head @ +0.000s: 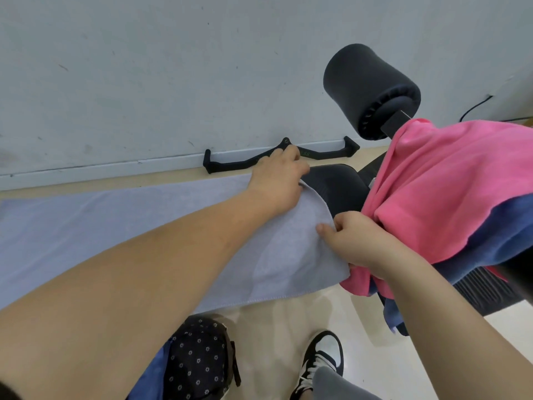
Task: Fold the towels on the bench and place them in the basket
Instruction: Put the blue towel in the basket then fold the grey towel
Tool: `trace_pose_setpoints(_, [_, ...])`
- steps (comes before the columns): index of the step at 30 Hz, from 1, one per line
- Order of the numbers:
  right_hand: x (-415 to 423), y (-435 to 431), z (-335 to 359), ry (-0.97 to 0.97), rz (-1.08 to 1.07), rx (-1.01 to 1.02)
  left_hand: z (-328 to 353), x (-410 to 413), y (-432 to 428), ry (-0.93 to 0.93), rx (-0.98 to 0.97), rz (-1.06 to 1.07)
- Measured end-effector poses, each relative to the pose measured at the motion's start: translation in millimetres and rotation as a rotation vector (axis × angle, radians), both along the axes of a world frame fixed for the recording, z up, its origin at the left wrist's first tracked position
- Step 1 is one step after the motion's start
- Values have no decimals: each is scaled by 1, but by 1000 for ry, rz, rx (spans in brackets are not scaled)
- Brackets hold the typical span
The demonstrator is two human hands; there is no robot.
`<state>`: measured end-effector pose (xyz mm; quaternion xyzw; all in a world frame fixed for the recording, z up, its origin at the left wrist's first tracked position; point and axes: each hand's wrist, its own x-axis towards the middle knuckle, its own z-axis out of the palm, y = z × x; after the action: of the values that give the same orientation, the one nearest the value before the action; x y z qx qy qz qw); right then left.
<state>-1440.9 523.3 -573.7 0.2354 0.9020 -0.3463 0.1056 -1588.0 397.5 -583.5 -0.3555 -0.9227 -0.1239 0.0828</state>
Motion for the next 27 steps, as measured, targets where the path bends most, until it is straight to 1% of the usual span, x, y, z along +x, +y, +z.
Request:
trace_pose_setpoints(1, [1, -4, 5, 9, 21, -49, -1, 1, 3, 12, -21, -30])
trace_pose_setpoints(3, [1, -10, 13, 38, 50, -161, 0, 6, 7, -34, -46, -60])
trace_pose_setpoints(5, [1, -16, 19, 72, 58, -228, 3, 10, 9, -85, -58, -25])
trace_pose_setpoints(7, [0, -23, 24, 96, 61, -297, 9, 12, 4, -136, -1, 41])
trace_pose_setpoints(9, [0, -32, 30, 106, 71, -395, 16, 9, -10, -234, 123, 87])
trace_pose_setpoints(11, [-2, -44, 36, 104, 115, -470, 22, 5, -31, -394, 262, 110])
trace_pose_setpoints(13, [-5, -61, 39, 83, 186, -493, 28, 3, -58, -595, 451, 118])
trace_pose_setpoints(15, [-9, -83, 39, 60, 235, -479, 34, 7, -90, -730, 604, 158])
trace_pose_setpoints(18, [-16, -122, 37, 45, 289, -486, 41, 14, -142, -782, 734, 278])
trace_pose_setpoints(23, [-25, -197, 36, 43, 359, -573, 51, 27, -224, -927, 1101, 502])
trace_pose_setpoints(25, [-27, -230, 35, 42, 381, -598, 52, 30, -255, -941, 1147, 565])
trace_pose_setpoints(27, [-30, -263, 31, 43, 402, -596, 51, 31, -284, -896, 1158, 628])
